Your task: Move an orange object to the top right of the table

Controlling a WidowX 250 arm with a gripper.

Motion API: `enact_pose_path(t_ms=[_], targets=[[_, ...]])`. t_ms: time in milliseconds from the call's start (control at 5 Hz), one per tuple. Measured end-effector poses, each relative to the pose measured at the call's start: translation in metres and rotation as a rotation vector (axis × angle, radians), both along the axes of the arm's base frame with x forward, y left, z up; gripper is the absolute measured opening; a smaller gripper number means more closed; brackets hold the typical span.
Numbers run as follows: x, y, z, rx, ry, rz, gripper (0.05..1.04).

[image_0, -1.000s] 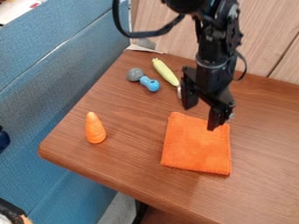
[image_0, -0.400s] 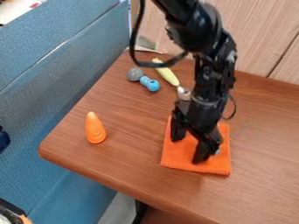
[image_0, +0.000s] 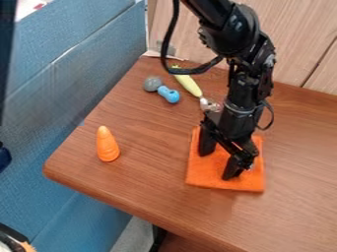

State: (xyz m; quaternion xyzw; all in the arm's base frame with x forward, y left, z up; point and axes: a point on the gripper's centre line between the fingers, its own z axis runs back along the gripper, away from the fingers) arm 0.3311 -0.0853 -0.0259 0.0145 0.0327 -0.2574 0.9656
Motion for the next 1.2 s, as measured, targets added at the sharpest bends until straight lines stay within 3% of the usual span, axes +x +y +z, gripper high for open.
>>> enact_pose_path(t_ms=[400,800,1200], targets=[[0.044,-0.021,0.003,-0.032,-0.062,-0.038,1.0],[0.103,-0.052,0.002,-0.086,-0.1,-0.09,0.999],[0.127,-0.063,0.004,-0.076,-0.117,-0.118,1.0]])
